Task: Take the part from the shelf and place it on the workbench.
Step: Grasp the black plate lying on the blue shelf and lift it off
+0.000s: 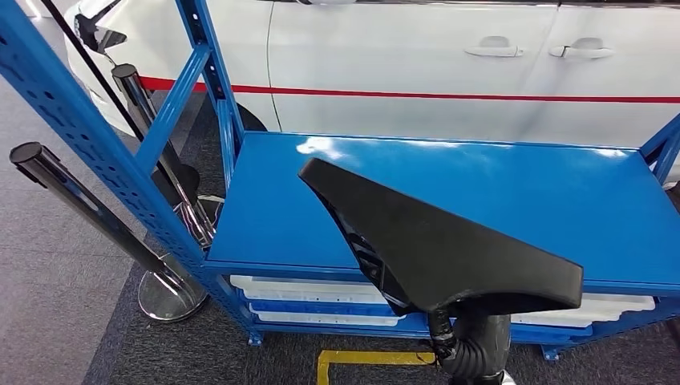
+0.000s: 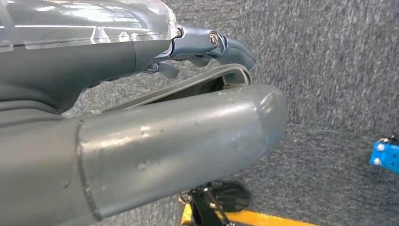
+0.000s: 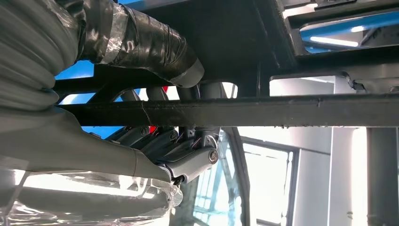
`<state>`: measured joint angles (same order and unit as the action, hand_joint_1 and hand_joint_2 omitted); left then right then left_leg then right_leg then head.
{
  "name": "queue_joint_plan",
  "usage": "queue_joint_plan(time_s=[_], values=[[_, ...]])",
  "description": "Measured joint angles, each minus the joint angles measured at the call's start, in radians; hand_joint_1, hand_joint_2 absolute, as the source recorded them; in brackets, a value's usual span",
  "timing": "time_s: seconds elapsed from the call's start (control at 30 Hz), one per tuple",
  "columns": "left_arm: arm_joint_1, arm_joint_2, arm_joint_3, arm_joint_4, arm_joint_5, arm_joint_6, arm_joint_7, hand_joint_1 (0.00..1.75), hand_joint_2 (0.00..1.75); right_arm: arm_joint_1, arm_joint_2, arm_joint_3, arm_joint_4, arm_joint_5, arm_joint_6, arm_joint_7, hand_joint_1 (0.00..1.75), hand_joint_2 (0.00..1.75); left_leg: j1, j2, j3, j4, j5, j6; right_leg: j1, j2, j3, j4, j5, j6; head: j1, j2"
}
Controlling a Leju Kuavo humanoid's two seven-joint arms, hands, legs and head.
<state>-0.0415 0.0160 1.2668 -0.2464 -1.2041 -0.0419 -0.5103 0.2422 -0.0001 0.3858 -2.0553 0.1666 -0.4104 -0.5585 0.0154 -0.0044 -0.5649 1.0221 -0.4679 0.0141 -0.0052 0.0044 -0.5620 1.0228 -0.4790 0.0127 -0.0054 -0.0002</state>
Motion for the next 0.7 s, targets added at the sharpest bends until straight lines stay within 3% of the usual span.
queue_joint_plan(time_s=[0.07, 0.1, 0.2, 0.27, 0.3, 0.37, 0.43, 0.57, 0.6, 0.63, 0.7], values=[[0.0, -0.001, 0.007, 0.0, -0.001, -0.001, 0.002, 0.0, 0.0, 0.011, 0.009, 0.0, -0.004, 0.0, 0.011, -0.01, 1.75, 1.75, 0.002, 0.0, -0.003, 0.005, -0.008, -0.012, -0.004, -0.002, -0.001, -0.01, 0.01, -0.014, 0.0, 0.0], [0.0, -0.001, 0.009, 0.0, -0.001, -0.001, 0.003, 0.0, 0.0, 0.015, 0.014, 0.001, -0.006, 0.0, 0.013, -0.015, 1.75, 1.75, 0.003, 0.0, -0.01, 0.026, -0.031, -0.015, -0.005, -0.004, -0.003, -0.016, 0.017, -0.023, 0.0, 0.0], [0.0, -0.001, 0.012, 0.0, -0.002, -0.001, 0.004, 0.0, 0.0, 0.027, 0.027, 0.003, -0.008, 0.0, 0.015, -0.026, 1.75, 1.75, 0.004, 0.001, -0.067, 0.188, -0.146, -0.019, -0.002, -0.008, -0.019, -0.02, 0.034, -0.04, 0.0, 0.0], [0.0, -0.001, 0.012, 0.0, -0.004, -0.001, 0.006, 0.0, 0.0, 0.036, 0.031, 0.003, -0.009, -0.001, 0.015, -0.031, 1.75, 1.75, 0.004, 0.001, -0.08, 0.258, -0.177, -0.021, 0.001, -0.009, -0.038, -0.013, 0.043, -0.04, 0.0, 0.0], [0.0, -0.001, 0.013, 0.0, -0.004, 0.0, 0.008, 0.0, 0.0, 0.041, 0.032, 0.004, -0.01, -0.002, 0.015, -0.034, 1.75, 1.75, 0.004, 0.001, -0.06, 0.24, -0.166, -0.02, 0.002, -0.009, -0.049, -0.008, 0.047, -0.039, 0.0, 0.0], [-0.002, 0.0, 0.013, 0.0, -0.007, 0.001, 0.01, 0.0, 0.0, 0.049, 0.036, 0.005, -0.015, -0.005, 0.015, -0.039, 1.75, 1.75, 0.005, 0.001, 0.024, 0.112, -0.122, -0.017, 0.002, -0.008, -0.069, 0.008, 0.054, -0.033, 0.0, 0.0], [-0.005, 0.0, 0.013, -0.001, -0.01, 0.001, 0.011, 0.0, 0.0, 0.055, 0.038, 0.007, -0.021, -0.008, 0.015, -0.042, 1.75, 1.75, 0.0, -0.001, 0.078, 0.014, -0.095, -0.012, 0.004, -0.008, -0.081, 0.022, 0.06, -0.023, 0.0, 0.0], [-0.006, -0.002, 0.013, -0.001, -0.019, 0.002, 0.017, 0.0, 0.0, 0.072, 0.039, 0.009, -0.03, -0.013, 0.014, -0.053, 1.75, 1.75, -0.004, -0.001, 0.068, -0.004, -0.064, 0.008, 0.003, -0.004, -0.089, 0.02, 0.077, 0.004, 0.0, 0.0], [-0.007, -0.003, 0.013, -0.001, -0.021, 0.002, 0.018, 0.0, 0.0, 0.077, 0.039, 0.01, -0.033, -0.014, 0.013, -0.055, 1.75, 1.75, -0.003, 0.002, 0.059, -0.006, -0.052, 0.016, 0.001, -0.003, -0.097, 0.032, 0.059, 0.01, 0.0, 0.0], [-0.009, -0.004, 0.013, -0.001, -0.022, 0.002, 0.019, 0.0, 0.0, 0.081, 0.039, 0.01, -0.034, -0.015, 0.011, -0.056, 1.75, 1.75, 0.0, 0.005, 0.048, -0.009, -0.04, 0.022, -0.001, -0.003, -0.11, 0.062, 0.022, 0.016, 0.001, 0.0], [-0.01, -0.005, 0.013, -0.001, -0.023, 0.002, 0.019, 0.0, 0.0, 0.088, 0.039, 0.01, -0.036, -0.015, 0.005, -0.06, 1.75, 1.75, 0.0, 0.009, 0.022, -0.008, -0.019, 0.029, -0.004, -0.003, -0.139, 0.172, -0.08, 0.026, 0.002, 0.0]])
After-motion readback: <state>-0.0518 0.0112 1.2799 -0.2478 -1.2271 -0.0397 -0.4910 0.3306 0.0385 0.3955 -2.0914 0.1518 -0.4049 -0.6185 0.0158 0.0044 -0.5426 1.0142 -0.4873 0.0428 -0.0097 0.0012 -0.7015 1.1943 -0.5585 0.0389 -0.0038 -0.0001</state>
